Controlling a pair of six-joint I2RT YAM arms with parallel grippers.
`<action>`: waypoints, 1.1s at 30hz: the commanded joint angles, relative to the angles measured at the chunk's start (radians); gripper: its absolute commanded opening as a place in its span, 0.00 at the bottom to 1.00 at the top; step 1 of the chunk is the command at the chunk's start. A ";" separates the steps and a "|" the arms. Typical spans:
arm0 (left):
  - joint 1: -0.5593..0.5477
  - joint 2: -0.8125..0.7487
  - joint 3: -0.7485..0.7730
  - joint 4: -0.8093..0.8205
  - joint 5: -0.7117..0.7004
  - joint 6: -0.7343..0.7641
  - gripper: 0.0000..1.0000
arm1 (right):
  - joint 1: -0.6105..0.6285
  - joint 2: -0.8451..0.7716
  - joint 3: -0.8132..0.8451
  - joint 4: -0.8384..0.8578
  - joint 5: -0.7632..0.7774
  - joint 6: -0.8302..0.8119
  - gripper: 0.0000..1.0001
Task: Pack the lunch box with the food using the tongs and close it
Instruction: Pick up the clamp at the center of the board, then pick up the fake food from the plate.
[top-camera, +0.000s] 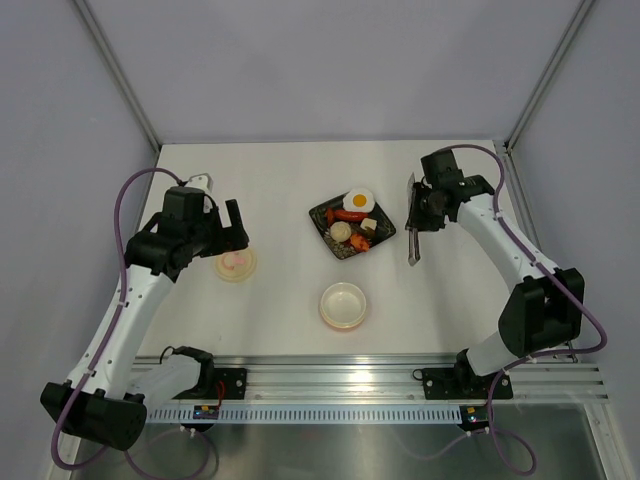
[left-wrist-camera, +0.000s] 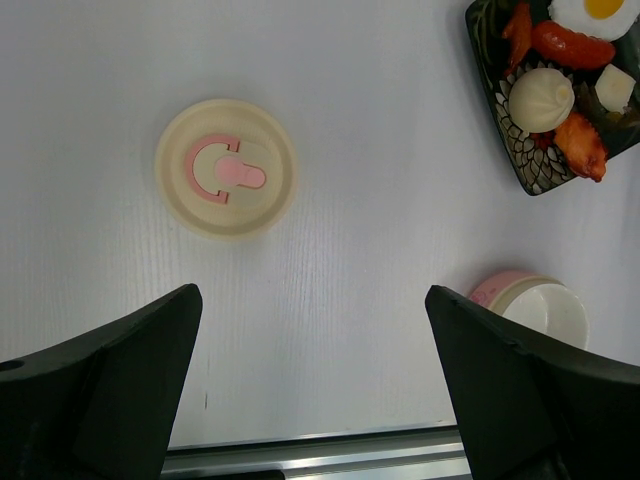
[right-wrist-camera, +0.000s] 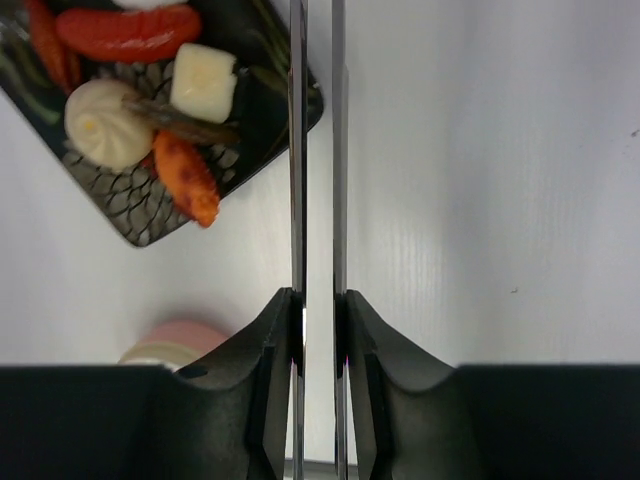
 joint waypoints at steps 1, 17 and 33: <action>-0.003 -0.016 0.020 0.025 -0.008 0.021 0.99 | 0.003 -0.023 0.105 -0.135 -0.205 -0.069 0.32; -0.003 -0.018 0.020 0.022 -0.018 0.015 0.99 | 0.000 0.011 0.191 -0.128 -0.361 -0.080 0.43; -0.004 -0.002 0.014 0.028 -0.011 0.004 0.99 | 0.002 -0.012 0.067 0.084 -0.210 0.093 0.48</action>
